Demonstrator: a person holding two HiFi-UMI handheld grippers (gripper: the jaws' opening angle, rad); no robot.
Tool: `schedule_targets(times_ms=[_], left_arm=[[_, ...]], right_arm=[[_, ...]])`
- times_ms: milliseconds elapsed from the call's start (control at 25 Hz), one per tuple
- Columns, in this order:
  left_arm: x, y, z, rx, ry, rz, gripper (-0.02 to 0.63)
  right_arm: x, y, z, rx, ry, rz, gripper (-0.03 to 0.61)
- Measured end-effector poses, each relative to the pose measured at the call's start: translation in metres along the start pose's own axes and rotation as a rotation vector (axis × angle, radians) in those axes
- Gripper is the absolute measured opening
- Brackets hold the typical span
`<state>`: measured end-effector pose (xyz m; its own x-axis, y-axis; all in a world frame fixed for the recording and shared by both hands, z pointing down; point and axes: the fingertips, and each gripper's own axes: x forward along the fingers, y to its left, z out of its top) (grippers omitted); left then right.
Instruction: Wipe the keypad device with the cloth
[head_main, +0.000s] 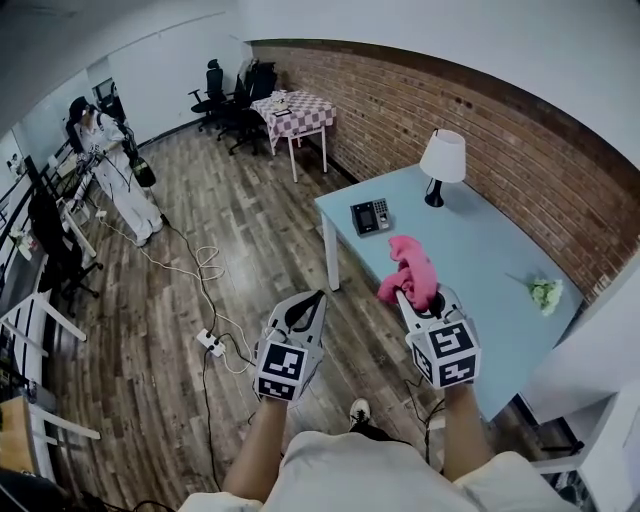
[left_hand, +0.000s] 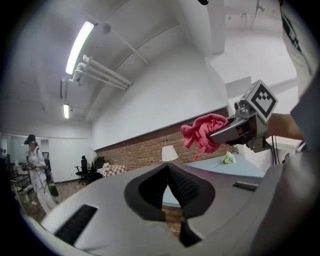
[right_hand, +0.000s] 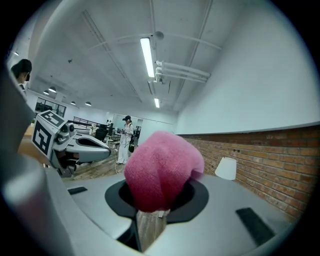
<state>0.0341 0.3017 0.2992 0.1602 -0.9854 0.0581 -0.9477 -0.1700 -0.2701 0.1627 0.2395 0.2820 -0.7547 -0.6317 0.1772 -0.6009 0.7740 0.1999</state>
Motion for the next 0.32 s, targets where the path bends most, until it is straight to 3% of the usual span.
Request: schedule_targets(times_ms=[320], left_arm=[[-0.045,-0.016,0.018,0.025,-0.012,-0.005,0.011]], right_arm=[[-0.031,0.019,-0.013,0.063,0.021,-0.005,0.106]])
